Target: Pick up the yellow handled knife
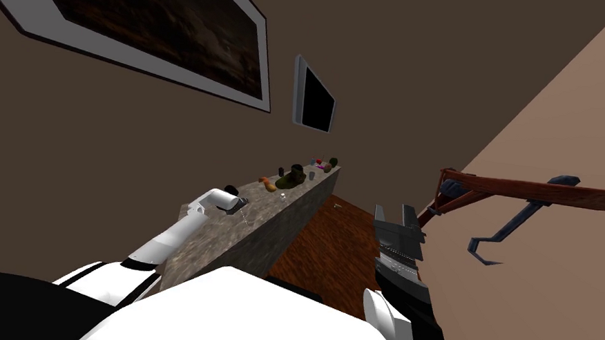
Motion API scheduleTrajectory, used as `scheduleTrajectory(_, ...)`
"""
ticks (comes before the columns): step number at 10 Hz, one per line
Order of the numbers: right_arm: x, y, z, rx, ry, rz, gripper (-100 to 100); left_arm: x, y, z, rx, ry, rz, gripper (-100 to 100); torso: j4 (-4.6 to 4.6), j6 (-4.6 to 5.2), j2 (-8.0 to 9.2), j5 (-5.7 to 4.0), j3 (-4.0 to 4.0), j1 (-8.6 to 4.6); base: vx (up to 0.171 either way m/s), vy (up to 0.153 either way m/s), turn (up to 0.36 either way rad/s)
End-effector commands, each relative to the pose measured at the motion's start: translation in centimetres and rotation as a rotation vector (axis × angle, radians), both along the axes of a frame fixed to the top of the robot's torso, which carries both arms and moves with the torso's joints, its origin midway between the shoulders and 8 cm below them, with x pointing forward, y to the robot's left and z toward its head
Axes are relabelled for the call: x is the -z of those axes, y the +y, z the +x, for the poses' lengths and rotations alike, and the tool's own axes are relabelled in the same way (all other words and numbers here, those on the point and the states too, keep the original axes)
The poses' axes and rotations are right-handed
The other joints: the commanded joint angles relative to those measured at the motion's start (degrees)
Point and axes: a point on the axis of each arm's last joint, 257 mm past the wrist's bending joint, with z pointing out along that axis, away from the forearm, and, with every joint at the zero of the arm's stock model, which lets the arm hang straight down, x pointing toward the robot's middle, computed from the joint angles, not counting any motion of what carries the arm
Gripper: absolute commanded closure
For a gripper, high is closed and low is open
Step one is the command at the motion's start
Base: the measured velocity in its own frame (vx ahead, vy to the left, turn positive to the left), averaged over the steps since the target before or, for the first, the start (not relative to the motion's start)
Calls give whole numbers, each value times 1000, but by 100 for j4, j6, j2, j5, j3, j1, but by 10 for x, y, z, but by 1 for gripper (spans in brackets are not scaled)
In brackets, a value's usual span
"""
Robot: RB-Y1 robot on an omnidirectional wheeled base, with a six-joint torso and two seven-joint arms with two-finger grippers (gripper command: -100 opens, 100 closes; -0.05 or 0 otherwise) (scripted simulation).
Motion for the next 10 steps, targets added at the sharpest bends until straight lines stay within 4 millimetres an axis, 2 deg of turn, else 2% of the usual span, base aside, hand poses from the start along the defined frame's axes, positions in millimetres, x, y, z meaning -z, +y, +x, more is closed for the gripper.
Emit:
scheduleTrajectory(1,0,0,0,0,0,0,0,3,0,-6,-9,33,-8,-100,0,0,0,0,0,0,17,23,-25)
scheduleTrajectory(7,0,0,0,0,0,0,0,15,-5,-30,-43,191,-66,-100,0,-1,0,1,0,2,21,28,-38)
scheduleTrajectory(10,0,0,0,0,0,0,0,16,-7,-34,-46,212,-77,-100,0,-2,0,1,0,1,16,21,-20)
